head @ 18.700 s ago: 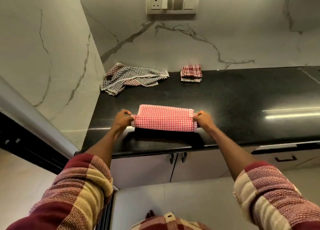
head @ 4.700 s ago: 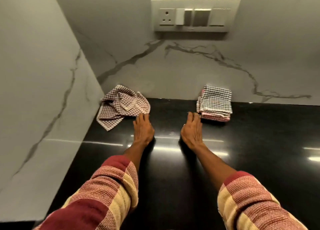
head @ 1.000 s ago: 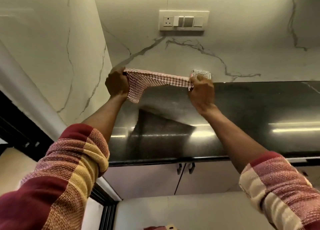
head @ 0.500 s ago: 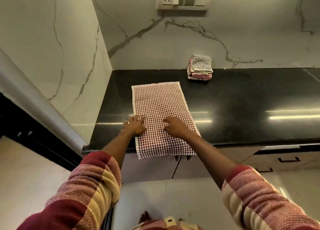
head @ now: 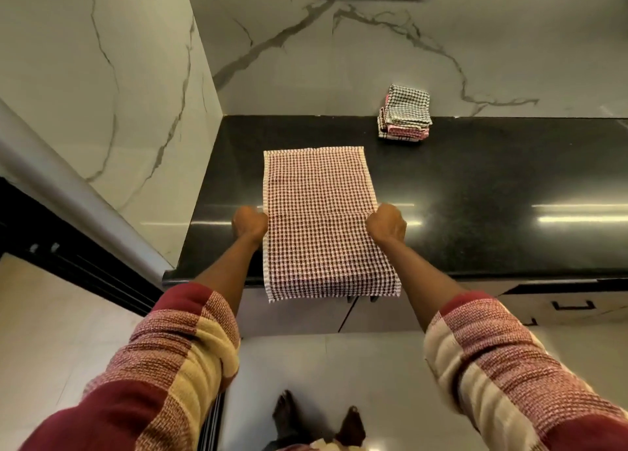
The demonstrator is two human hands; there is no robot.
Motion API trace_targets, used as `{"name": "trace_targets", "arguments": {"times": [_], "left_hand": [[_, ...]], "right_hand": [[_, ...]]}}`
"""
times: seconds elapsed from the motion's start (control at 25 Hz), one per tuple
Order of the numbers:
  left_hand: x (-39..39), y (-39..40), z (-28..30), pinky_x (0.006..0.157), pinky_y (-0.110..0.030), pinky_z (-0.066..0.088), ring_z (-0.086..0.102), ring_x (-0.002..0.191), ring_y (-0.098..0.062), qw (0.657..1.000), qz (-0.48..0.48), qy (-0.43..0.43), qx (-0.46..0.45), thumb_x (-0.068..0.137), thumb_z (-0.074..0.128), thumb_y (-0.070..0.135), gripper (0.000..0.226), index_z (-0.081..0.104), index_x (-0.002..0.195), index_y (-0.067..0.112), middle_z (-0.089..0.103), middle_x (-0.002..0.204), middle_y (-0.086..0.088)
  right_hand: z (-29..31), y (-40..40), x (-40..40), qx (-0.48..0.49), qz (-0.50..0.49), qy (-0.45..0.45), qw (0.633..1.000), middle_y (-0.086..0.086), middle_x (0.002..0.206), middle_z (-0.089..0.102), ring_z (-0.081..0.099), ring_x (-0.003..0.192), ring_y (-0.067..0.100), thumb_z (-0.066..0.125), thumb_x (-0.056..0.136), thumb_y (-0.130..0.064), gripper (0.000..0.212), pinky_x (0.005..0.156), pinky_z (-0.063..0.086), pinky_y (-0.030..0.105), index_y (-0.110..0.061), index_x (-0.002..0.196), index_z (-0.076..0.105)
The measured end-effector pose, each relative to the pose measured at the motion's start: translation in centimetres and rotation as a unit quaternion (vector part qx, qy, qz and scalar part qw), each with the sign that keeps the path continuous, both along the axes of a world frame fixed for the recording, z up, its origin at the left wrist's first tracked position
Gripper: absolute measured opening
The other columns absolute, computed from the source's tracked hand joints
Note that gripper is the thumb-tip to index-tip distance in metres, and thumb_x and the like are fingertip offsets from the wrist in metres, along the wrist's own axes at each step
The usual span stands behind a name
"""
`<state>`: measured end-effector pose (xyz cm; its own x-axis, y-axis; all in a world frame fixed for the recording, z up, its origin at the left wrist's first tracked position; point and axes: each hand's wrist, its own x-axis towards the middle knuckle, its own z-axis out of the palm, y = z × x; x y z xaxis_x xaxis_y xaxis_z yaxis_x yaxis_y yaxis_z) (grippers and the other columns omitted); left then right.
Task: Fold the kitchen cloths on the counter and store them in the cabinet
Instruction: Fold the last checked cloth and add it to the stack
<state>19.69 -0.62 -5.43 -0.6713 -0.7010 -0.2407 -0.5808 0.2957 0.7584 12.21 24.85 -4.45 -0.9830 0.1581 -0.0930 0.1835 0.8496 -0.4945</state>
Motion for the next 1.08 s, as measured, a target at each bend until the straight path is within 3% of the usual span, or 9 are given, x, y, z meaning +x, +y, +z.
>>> {"name": "trace_targets", "arguments": {"times": [0.12,0.32,0.4,0.48,0.56,0.64,0.76,0.92,1.08], "left_hand": [[-1.8,-0.9,-0.7,0.074,-0.036,0.056,0.067,0.094,-0.035,0.998,0.051,-0.032,0.026,0.084,0.067,0.013,0.022,0.069,0.095,-0.006,0.071,0.104,-0.021],[-2.7,-0.6,-1.4,0.095,-0.047,0.051,0.06,0.11,-0.036,0.995,0.056,-0.084,-0.008,0.085,0.062,0.018,0.028,0.068,0.104,-0.002,0.066,0.116,-0.018],[-2.7,-0.4,-1.0,0.091,-0.042,0.052,0.063,0.103,-0.035,0.995,0.068,-0.071,0.001,0.086,0.058,0.016,0.025,0.069,0.099,-0.002,0.069,0.11,-0.018],[-2.5,-0.4,-0.4,0.076,-0.034,0.052,0.065,0.09,-0.032,0.997,0.052,-0.054,0.006,0.088,0.052,0.01,0.019,0.067,0.089,-0.001,0.07,0.101,-0.018],[-2.2,-0.4,0.1,0.07,-0.035,0.049,0.061,0.082,-0.027,0.998,0.047,-0.023,0.022,0.088,0.05,0.006,0.011,0.061,0.085,0.006,0.069,0.099,-0.018],[-1.7,-0.4,0.5,0.075,-0.036,0.054,0.061,0.084,-0.023,0.997,0.053,0.012,0.049,0.088,0.053,0.003,0.012,0.059,0.088,0.014,0.068,0.102,-0.013],[-0.8,-0.6,0.7,0.081,-0.037,0.057,0.067,0.089,-0.024,0.997,0.033,0.022,0.063,0.089,0.057,0.003,0.02,0.066,0.08,0.018,0.072,0.102,-0.01],[0.3,-1.0,1.5,0.089,-0.034,0.055,0.068,0.093,-0.023,0.999,-0.017,0.034,-0.008,0.088,0.063,0.006,0.013,0.075,0.088,0.012,0.074,0.101,-0.009],[1.1,-1.1,3.8,0.073,-0.029,0.049,0.066,0.082,-0.022,0.979,-0.144,0.037,-0.14,0.092,0.061,0.018,0.02,0.074,0.101,0.007,0.075,0.101,-0.012]], "right_hand": [[-1.0,-0.2,-2.0,-0.037,-0.079,-0.061,0.994,0.018,0.125,0.059,0.056,0.114,0.036,0.052,0.094,-0.025,0.031,0.098,0.047,0.044,-0.004,0.115,0.061],[-2.1,-0.5,-3.6,-0.032,-0.091,-0.065,0.993,0.016,0.13,0.052,0.05,0.119,0.034,0.058,0.09,-0.023,0.031,0.099,0.041,0.042,-0.007,0.117,0.058],[-1.7,0.0,-4.1,-0.083,-0.092,-0.053,0.991,0.016,0.122,0.06,0.057,0.111,0.034,0.054,0.09,-0.014,0.023,0.085,0.045,0.035,-0.005,0.111,0.058],[-1.2,0.6,-4.3,-0.156,-0.09,-0.053,0.982,0.018,0.115,0.063,0.06,0.102,0.032,0.052,0.089,-0.009,0.021,0.074,0.042,0.031,-0.004,0.109,0.056],[-0.7,1.3,-4.0,-0.205,-0.071,-0.065,0.974,0.016,0.113,0.061,0.059,0.103,0.031,0.055,0.087,-0.006,0.021,0.077,0.047,0.033,-0.006,0.108,0.053],[-0.6,1.4,-3.6,-0.194,-0.029,-0.086,0.977,0.016,0.119,0.06,0.059,0.109,0.032,0.059,0.086,-0.005,0.03,0.089,0.051,0.04,-0.006,0.115,0.053],[-0.3,1.5,-2.6,-0.173,0.0,-0.072,0.982,0.018,0.12,0.061,0.059,0.106,0.033,0.056,0.087,-0.004,0.024,0.088,0.051,0.041,-0.007,0.112,0.054],[0.7,2.4,-1.8,-0.275,0.023,-0.038,0.96,0.015,0.116,0.066,0.066,0.099,0.029,0.057,0.09,-0.004,0.029,0.085,0.057,0.045,-0.009,0.117,0.062],[2.8,3.1,-2.1,-0.154,0.111,-0.028,0.982,0.015,0.088,0.07,0.064,0.079,0.024,0.054,0.089,0.001,0.017,0.065,0.051,0.032,0.0,0.085,0.07]]}}
